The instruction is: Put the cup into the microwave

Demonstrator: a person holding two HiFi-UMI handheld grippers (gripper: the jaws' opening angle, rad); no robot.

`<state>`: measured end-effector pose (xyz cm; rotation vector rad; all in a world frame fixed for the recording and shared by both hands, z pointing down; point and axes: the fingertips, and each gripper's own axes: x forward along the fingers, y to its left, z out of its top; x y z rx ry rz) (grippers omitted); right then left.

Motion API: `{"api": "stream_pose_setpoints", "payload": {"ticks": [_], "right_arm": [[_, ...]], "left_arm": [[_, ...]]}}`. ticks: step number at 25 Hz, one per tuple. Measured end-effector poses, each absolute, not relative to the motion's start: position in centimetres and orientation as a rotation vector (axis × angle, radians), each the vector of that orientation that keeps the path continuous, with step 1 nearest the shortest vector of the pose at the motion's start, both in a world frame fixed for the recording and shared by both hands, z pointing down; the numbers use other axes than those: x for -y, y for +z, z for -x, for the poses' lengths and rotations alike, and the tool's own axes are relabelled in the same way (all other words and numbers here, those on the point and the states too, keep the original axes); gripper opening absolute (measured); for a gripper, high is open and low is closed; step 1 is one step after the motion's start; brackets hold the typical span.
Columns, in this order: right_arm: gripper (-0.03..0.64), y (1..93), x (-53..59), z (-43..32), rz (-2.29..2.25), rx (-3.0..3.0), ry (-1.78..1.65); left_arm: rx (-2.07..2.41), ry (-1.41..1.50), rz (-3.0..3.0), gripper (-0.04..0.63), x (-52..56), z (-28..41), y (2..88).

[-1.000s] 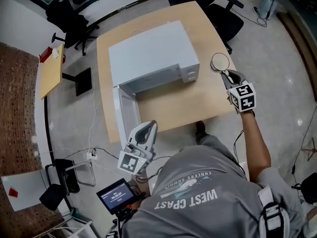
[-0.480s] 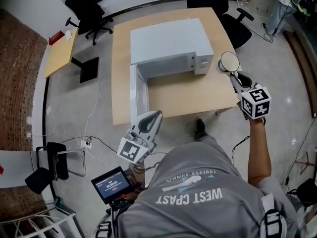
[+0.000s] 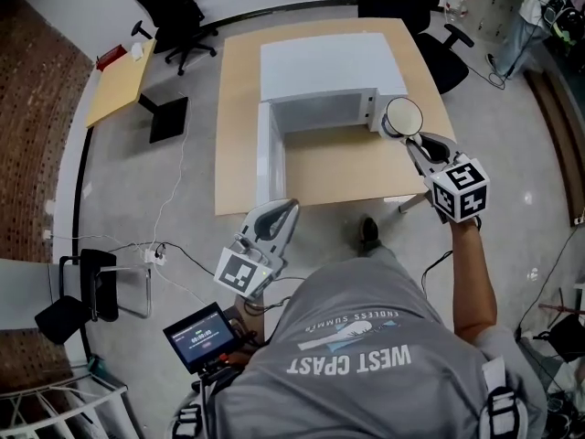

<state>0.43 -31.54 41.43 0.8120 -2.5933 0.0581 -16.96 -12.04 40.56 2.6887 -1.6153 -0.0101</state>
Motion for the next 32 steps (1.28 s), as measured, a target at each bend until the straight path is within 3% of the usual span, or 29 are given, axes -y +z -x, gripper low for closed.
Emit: {"api": "stream_pose_setpoints", "payload": {"ticks": [13, 32], "right_arm": [[0.069, 47.5, 32.7, 8.6, -0.553, 2.556, 0.128], [0.069, 69.5, 49.9, 20.3, -0.416, 2.447, 0.239]], "left_arm": [[1.758, -0.022, -2.592, 0.021, 11.7, 20.4, 41.0], [1.916, 0.137, -2.254, 0.021, 20.1, 24.3, 45.3]]}}
